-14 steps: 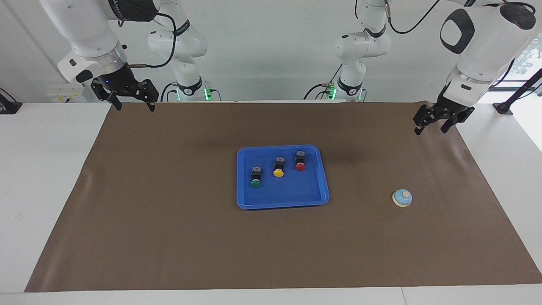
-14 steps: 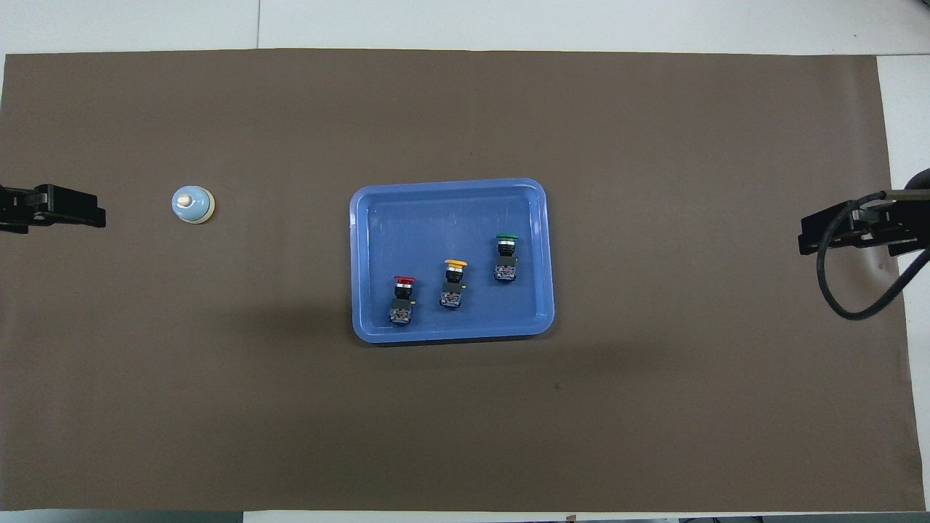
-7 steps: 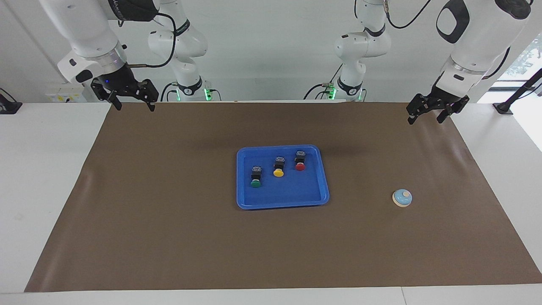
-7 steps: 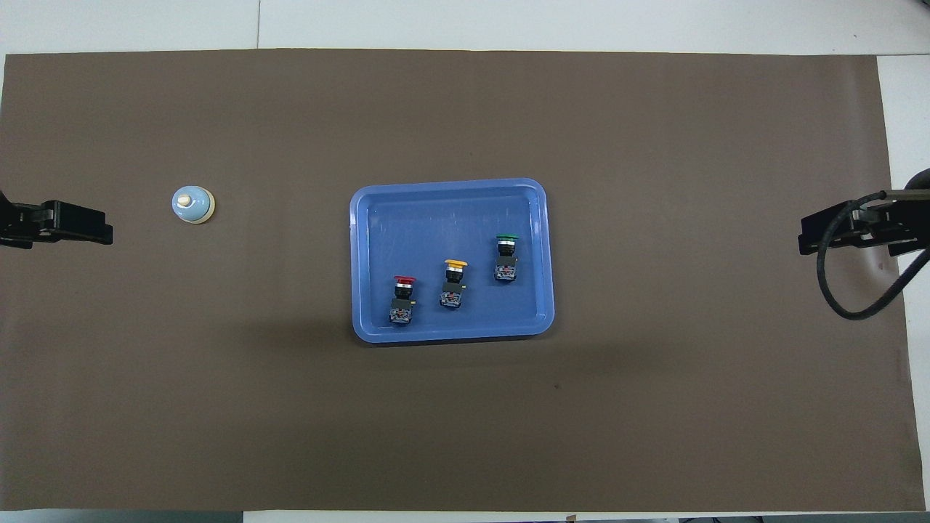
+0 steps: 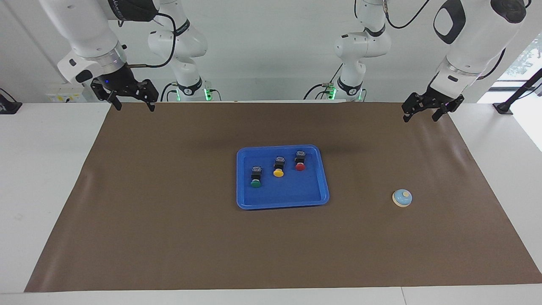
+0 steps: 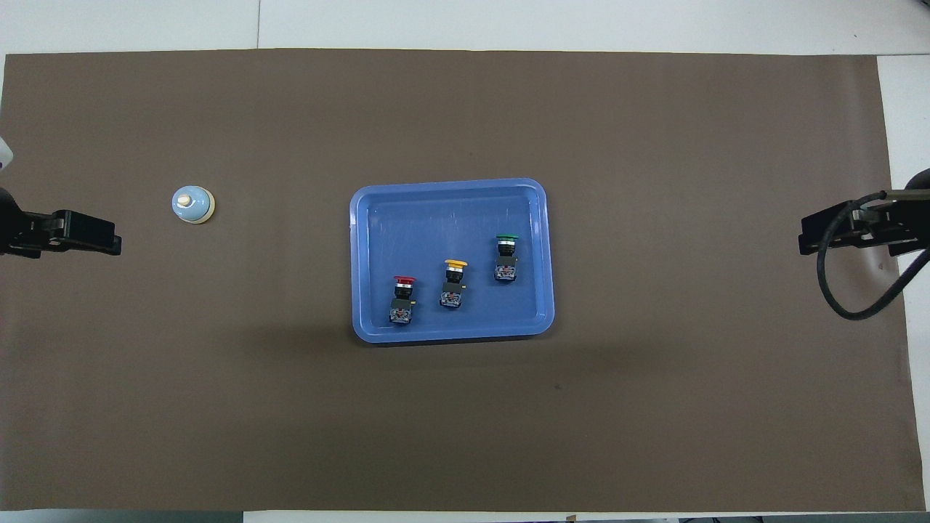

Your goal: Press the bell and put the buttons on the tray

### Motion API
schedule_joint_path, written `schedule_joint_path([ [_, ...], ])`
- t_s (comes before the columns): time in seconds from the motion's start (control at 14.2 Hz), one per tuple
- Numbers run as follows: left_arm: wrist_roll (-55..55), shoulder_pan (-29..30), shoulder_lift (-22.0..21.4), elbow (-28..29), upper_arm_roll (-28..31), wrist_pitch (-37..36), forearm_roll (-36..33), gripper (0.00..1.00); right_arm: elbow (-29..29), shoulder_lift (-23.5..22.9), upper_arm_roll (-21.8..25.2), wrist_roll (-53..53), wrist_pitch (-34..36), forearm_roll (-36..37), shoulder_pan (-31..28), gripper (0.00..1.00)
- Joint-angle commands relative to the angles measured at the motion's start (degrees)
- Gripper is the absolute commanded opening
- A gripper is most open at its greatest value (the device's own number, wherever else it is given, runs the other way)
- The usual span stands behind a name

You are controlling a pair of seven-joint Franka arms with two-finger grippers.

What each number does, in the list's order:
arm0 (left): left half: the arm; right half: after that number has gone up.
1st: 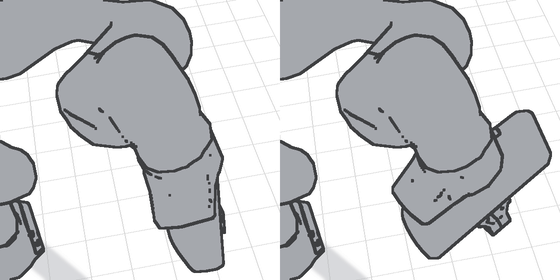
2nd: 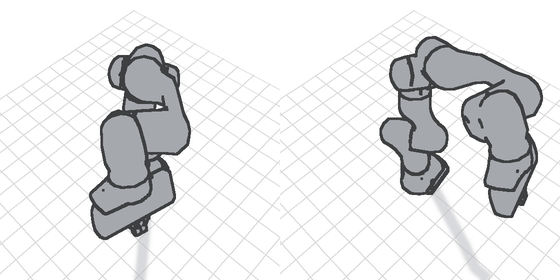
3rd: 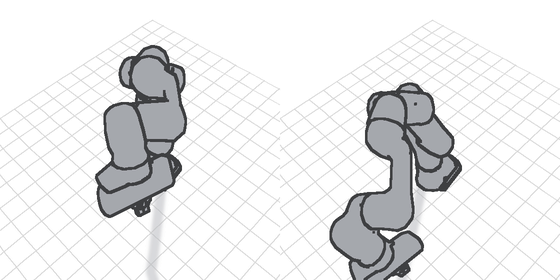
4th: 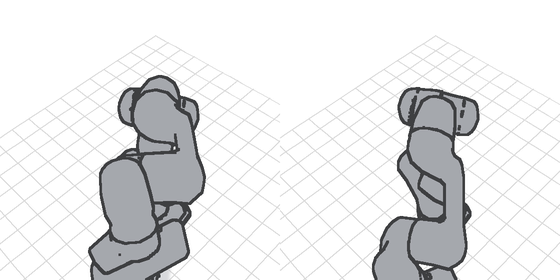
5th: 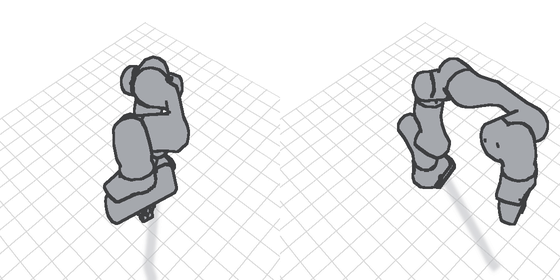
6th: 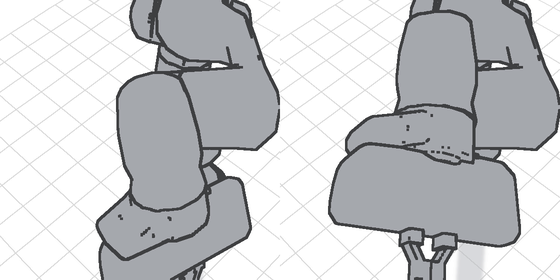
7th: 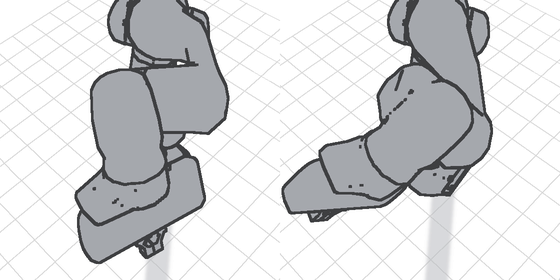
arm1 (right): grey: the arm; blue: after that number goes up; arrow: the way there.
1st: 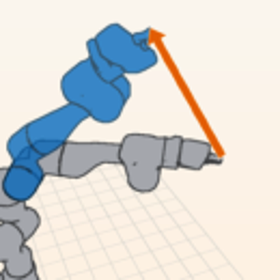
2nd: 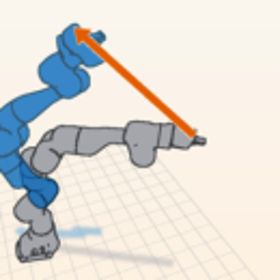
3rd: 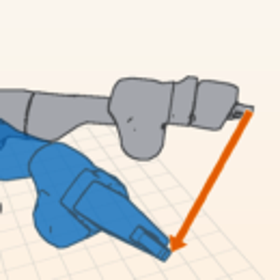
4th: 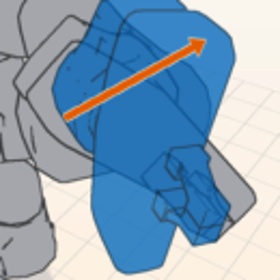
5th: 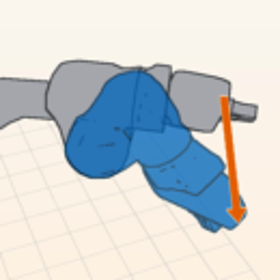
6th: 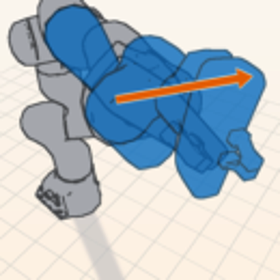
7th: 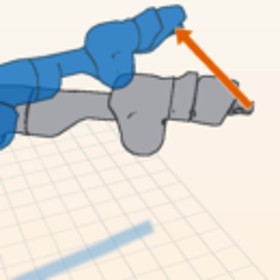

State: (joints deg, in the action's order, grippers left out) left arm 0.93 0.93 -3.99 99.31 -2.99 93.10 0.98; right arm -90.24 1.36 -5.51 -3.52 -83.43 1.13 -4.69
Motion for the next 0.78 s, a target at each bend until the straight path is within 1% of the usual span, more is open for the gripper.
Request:
schedule_joint_path([
  [0.0, 0.7, -1.3, -1.0, 0.9, 0.4, -1.3, -0.5, 1.0, -1.0, 0.8, -0.8, 0.4, -0.2, 0.0, -1.1, 1.0],
  [0.7, 0.7, -1.2, -1.2, 0.8, 0.5, -0.5, -0.3, 1.0, -1.0, 0.8, -0.9, 0.5, -0.2, 0.0, -1.0, 1.0],
])
